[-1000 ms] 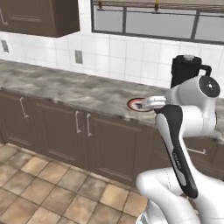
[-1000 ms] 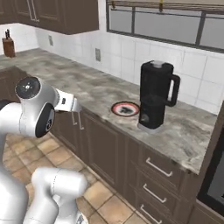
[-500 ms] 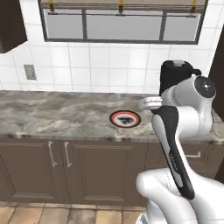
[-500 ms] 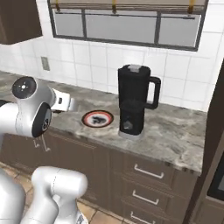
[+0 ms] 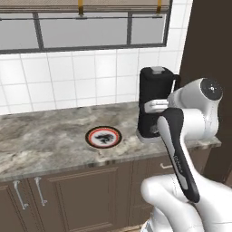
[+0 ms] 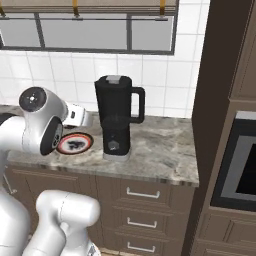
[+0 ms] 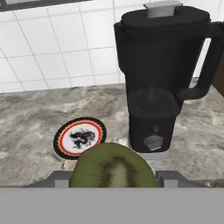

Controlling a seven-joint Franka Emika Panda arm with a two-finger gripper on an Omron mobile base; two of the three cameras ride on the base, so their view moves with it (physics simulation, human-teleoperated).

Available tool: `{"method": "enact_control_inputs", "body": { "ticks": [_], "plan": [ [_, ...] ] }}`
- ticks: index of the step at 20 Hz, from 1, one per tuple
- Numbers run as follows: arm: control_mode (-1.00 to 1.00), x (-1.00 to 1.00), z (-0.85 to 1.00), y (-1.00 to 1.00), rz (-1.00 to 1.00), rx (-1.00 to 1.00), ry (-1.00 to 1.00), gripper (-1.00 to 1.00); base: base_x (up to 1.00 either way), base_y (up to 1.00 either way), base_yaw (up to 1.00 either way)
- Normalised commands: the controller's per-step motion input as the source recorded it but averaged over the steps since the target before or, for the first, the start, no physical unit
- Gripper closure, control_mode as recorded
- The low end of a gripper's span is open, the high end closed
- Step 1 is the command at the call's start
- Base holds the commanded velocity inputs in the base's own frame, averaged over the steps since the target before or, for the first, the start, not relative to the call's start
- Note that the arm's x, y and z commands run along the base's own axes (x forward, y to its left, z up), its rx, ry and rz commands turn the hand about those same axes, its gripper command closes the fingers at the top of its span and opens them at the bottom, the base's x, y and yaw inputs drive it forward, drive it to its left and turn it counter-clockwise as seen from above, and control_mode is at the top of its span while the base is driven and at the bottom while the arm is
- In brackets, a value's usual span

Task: Pick the kiwi and mango from the fridge and place them on the plate next to the blender to make a fruit smoothie.

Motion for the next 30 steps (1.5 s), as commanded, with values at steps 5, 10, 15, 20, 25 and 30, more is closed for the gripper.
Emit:
{"method": "enact_control_inputs", "body": {
  "ticks": [5, 10, 15, 20, 25, 30],
  "plan": [
    [-1.00, 0.25, -0.32, 0.62, 0.01, -0.02, 0.40, 1.00, 0.00, 0.00, 0.00],
    [-1.00, 0.14, -0.55, 0.80, 0.03, -0.01, 0.39, 1.00, 0.00, 0.00, 0.00],
    [-1.00, 0.59, -0.85, 0.56, 0.00, -0.04, 0.15, 1.00, 0.00, 0.00, 0.00],
    [-1.00, 0.97, -0.71, 0.42, 0.00, -0.07, 0.03, 1.00, 0.00, 0.00, 0.00],
    [-1.00, 0.99, -0.50, 0.27, 0.00, -0.03, 0.02, 1.00, 0.00, 0.00, 0.00],
    [-1.00, 1.00, -0.62, 0.06, 0.00, 0.00, 0.01, 1.00, 0.00, 0.00, 0.00]
  ]
}}
